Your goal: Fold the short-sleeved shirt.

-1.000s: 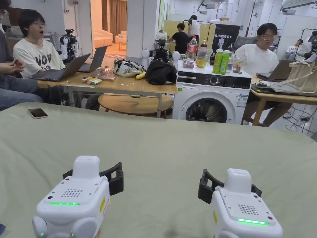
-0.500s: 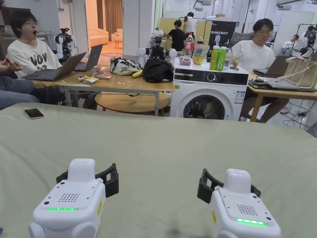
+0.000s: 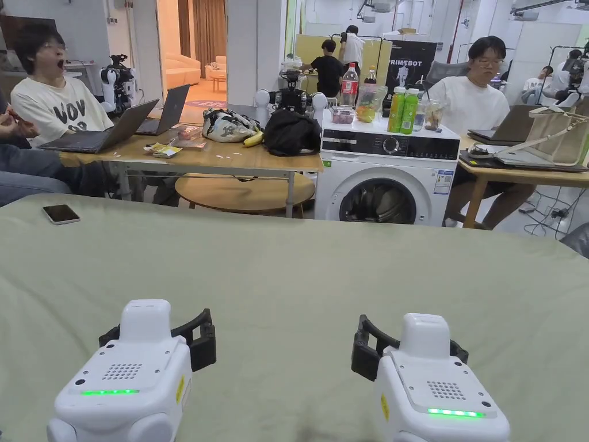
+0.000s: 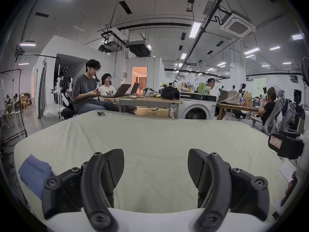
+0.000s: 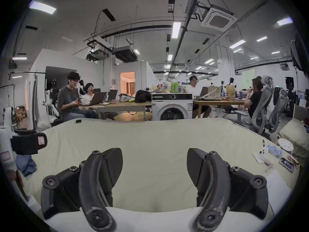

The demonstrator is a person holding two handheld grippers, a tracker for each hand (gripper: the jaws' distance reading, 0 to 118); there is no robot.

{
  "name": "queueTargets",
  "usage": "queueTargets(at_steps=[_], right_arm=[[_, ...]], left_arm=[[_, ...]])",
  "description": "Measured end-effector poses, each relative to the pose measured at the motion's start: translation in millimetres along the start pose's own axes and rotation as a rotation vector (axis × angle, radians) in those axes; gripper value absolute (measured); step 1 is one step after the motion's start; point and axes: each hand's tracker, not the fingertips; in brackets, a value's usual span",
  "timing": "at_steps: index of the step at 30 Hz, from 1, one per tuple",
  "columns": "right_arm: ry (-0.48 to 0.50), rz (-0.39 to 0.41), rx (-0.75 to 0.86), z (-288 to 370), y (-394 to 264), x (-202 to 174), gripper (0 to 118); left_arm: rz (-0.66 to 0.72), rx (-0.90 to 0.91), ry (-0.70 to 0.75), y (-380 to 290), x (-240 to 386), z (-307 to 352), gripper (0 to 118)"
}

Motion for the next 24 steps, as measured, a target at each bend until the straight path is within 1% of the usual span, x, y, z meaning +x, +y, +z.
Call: queueTargets(at_steps=[3, 7, 10, 12, 17, 20, 23, 24], right_arm=[[-0.064, -0.012, 0.000, 0, 2, -3, 81], [-0.098, -0.023, -0.007, -3, 4, -3, 81], [-0.151, -0.030, -0.022, -5, 4, -4, 81], [-0.147, -0.033, -0.018, -5, 3, -2, 81], [-0.108, -0.077, -0.042, -4, 6, 2, 81], [-0.106, -0.079, -0.041, -5, 5, 3, 81], [-0.109, -0.074, -0.042, -5, 7, 3, 81], [-0.108, -0.072, -0.045, -6, 8, 4, 81]], left_arm=[[-0.006, 0.016, -0.020, 0, -1, 4, 79], [-0.023, 0.007, -0.025, 3, -4, 1, 79], [-0.011, 0.009, -0.026, 3, -9, 3, 79], [0.006, 0.014, -0.031, 2, -11, 3, 79], [0.059, 0.021, -0.036, 2, -12, 3, 79], [0.098, 0.039, -0.042, 2, -14, 2, 80], [0.130, 0.096, -0.093, 1, -17, 4, 80], [0.130, 0.107, -0.092, 0, -16, 4, 82]])
